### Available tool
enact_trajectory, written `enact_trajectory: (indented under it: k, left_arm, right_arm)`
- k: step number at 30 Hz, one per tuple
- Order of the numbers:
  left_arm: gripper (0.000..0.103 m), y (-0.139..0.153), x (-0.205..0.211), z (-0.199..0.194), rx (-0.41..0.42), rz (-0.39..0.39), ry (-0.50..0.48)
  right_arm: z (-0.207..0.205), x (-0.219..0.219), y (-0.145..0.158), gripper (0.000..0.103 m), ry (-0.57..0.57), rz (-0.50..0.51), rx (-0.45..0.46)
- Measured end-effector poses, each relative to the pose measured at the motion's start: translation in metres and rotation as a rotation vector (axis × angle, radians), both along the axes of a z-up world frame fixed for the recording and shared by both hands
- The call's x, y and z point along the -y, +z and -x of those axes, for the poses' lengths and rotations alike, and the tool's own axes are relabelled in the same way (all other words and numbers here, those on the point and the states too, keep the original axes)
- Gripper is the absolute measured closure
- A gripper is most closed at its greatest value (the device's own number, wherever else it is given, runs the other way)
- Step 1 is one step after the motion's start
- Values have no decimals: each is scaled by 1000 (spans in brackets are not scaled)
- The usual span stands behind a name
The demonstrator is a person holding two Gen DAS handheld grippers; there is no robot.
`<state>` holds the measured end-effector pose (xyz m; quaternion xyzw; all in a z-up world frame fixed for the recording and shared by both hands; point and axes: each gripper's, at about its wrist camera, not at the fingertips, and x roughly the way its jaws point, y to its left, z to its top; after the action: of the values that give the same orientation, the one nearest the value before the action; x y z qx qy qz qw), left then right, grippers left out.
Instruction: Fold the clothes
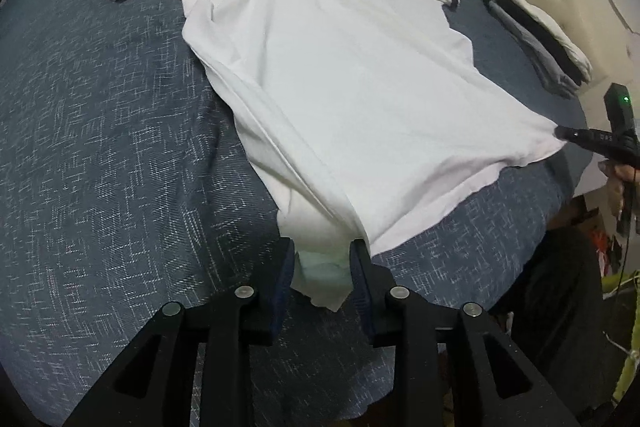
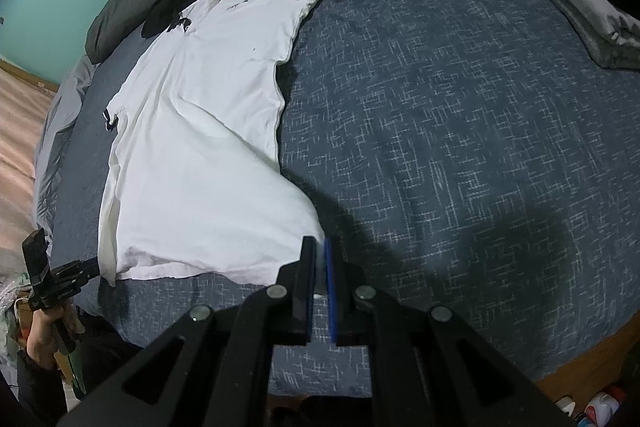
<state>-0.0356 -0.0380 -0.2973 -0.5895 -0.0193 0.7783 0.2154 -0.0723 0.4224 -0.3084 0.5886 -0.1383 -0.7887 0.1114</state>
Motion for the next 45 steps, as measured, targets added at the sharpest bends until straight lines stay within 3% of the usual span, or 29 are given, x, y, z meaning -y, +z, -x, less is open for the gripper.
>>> enact_trajectory:
  k: [8, 16, 22, 38, 40, 45]
  left_arm:
    - [65, 10, 12, -7, -5, -14, -10]
    - [65, 6, 14, -4, 20, -67, -15]
    - [65, 15, 21, -3, -11, -65, 1]
    - [65, -2, 7, -1, -7, 23, -69]
    - [67, -3, 8, -1, -10, 28, -73]
    - [85, -5, 11, -2, -7, 33, -80]
  right_arm:
    - [-1, -2, 0, 98, -3, 1, 2]
    - [-2, 4, 2, 98, 8, 1, -1]
    - [-2, 3, 2, 98, 11, 1, 1]
    - [-4, 6, -1, 98, 17, 6, 8]
    - [-5, 5, -1, 98, 16, 7, 7]
    - [-5, 2, -2, 98, 12, 8, 9]
